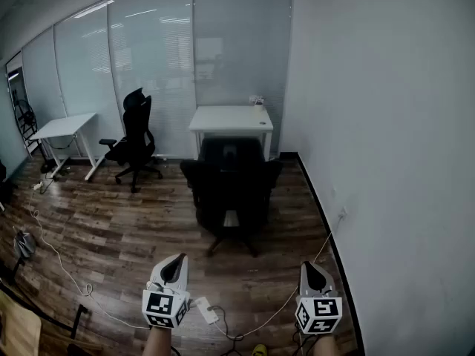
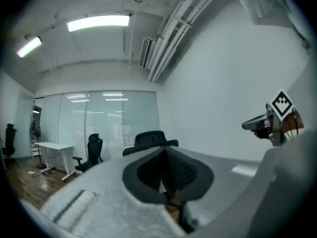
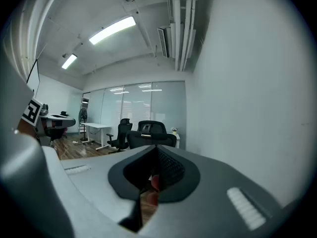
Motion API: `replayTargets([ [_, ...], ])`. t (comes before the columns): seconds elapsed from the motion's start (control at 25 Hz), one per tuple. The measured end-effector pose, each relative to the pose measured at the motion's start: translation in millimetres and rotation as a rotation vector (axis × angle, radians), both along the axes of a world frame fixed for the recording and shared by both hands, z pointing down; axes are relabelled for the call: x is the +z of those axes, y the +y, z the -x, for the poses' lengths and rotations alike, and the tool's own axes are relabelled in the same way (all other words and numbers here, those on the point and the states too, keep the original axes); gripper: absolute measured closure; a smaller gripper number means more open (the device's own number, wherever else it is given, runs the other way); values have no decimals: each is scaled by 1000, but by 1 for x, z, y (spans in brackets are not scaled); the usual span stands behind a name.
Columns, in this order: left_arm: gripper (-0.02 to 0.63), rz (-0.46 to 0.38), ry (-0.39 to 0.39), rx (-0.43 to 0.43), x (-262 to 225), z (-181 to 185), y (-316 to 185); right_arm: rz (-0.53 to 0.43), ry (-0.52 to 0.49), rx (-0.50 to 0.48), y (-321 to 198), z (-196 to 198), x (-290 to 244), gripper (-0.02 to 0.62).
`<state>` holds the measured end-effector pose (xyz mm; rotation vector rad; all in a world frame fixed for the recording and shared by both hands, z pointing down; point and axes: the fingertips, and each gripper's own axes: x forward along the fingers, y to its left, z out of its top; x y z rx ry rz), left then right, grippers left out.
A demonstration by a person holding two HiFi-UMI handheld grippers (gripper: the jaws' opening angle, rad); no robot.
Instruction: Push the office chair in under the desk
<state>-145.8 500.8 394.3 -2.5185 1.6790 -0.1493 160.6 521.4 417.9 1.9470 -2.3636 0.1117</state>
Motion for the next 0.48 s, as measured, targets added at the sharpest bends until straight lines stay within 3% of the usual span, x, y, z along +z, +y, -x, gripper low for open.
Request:
replayTargets([
  [0.48, 607, -3, 0, -3, -1, -4, 4, 7, 17, -1, 6, -2, 5, 595],
])
